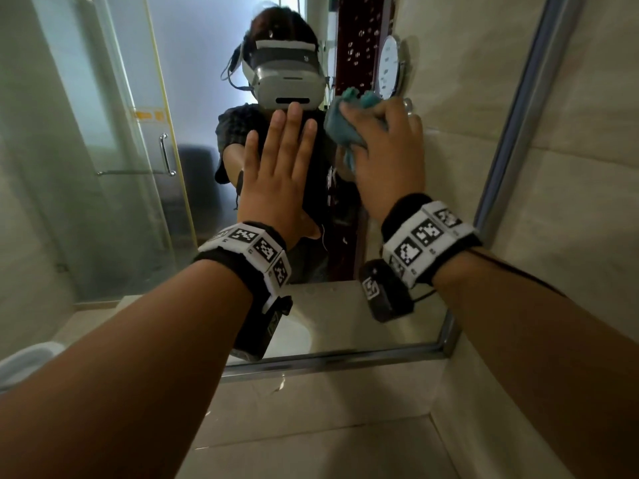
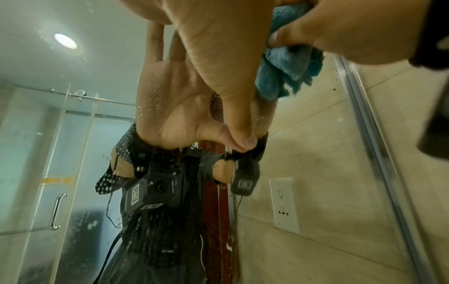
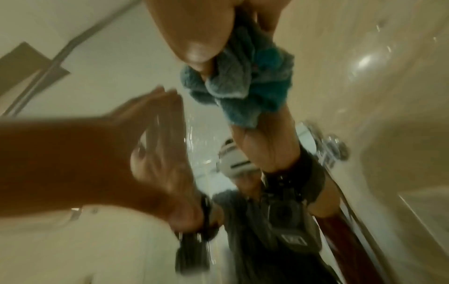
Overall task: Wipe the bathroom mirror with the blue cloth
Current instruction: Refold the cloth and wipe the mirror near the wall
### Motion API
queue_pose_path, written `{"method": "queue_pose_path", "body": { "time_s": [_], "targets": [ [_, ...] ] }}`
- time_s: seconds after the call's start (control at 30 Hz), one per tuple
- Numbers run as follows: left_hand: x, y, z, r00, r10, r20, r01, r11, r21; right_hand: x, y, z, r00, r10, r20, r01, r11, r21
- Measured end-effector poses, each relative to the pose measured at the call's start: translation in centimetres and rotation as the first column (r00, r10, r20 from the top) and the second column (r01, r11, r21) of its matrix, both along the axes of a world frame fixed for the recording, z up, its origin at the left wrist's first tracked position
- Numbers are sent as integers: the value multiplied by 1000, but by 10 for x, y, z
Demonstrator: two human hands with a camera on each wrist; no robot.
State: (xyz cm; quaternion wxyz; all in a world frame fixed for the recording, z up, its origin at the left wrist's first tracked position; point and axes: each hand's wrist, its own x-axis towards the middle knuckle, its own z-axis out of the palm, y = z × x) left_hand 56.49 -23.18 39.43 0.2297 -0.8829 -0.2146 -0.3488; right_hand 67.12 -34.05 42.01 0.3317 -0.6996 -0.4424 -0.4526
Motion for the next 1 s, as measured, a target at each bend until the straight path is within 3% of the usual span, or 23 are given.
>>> {"method": "queue_pose_path", "body": {
  "time_s": [0.17, 0.23, 0.33, 0.37, 0.43, 0.5, 0.57, 0.63, 0.67, 0.77, 0.87, 0.93, 1.0],
  "targets": [
    [0, 0, -1, 997, -54, 47, 54, 999, 7, -5, -10, -81, 997, 60, 51, -40, 940, -338],
    [-1, -1, 0, 998, -59, 37, 60, 998, -14, 0, -22, -72, 990, 85, 108, -31, 905, -425],
    [0, -3, 1, 999, -35, 4, 36, 999, -30, 18, -31, -28, 987, -32, 160, 64, 978, -200],
    [0, -3, 0, 1000, -25, 10, 25, 999, -21, 26, -33, -18, 994, -43, 105, 52, 995, -83],
    [1, -1, -1, 1000, -13, 17, 13, 1000, -8, 31, -31, -17, 996, -69, 51, 71, 997, -32],
    [2, -1, -1, 1000, -4, 11, 4, 1000, -11, 20, -28, -41, 993, -97, 71, 103, 991, -81],
    [2, -1, -1, 1000, 1, 15, -1, 1000, -2, 12, -26, -70, 998, 31, 45, -24, 987, -160],
    [2, -2, -1, 1000, 4, 11, -4, 1000, -2, 14, -38, -79, 988, 79, 133, -37, 957, -289],
    [2, -2, -1, 1000, 8, 4, -8, 1000, -7, 20, -46, -72, 995, 75, 68, -50, 949, -311],
    [1, -3, -1, 1000, 6, -9, -6, 1000, -23, 45, -60, -34, 994, -55, -97, 58, 998, 27],
    [2, -2, -1, 1000, 5, -15, -6, 1000, -28, 52, -62, -19, 960, -125, -252, 190, 948, 257],
    [1, -1, 0, 1000, 3, -16, -4, 999, -41, 35, -52, -37, 961, -95, -258, 130, 984, 124],
    [2, -3, 0, 1000, 12, -12, -13, 999, -49, 18, -43, -61, 990, -23, -139, 13, 998, -69]
  ]
}}
